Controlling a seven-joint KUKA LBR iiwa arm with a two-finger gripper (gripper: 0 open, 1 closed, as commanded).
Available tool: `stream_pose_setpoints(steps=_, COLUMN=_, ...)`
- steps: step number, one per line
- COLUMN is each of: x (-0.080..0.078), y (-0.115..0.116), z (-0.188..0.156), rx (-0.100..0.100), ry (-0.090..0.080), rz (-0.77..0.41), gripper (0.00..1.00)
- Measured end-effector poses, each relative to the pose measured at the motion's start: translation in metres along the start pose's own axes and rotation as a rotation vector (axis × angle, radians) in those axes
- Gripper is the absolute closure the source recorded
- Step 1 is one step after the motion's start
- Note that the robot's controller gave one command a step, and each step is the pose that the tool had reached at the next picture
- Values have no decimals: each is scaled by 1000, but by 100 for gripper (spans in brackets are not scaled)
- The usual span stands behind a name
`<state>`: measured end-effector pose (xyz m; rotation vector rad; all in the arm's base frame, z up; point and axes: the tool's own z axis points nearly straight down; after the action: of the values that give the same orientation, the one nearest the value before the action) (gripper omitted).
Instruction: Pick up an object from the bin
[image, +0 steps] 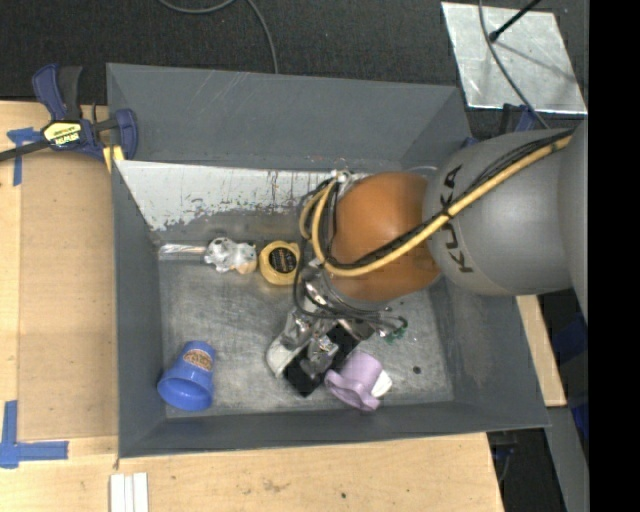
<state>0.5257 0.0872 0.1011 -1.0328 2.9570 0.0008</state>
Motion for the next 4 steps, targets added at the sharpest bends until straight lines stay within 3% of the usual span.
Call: stream_pose_setpoints(steps=4, x=0, y=0, z=0, rx=-1, ry=0, rz=2, gripper=100)
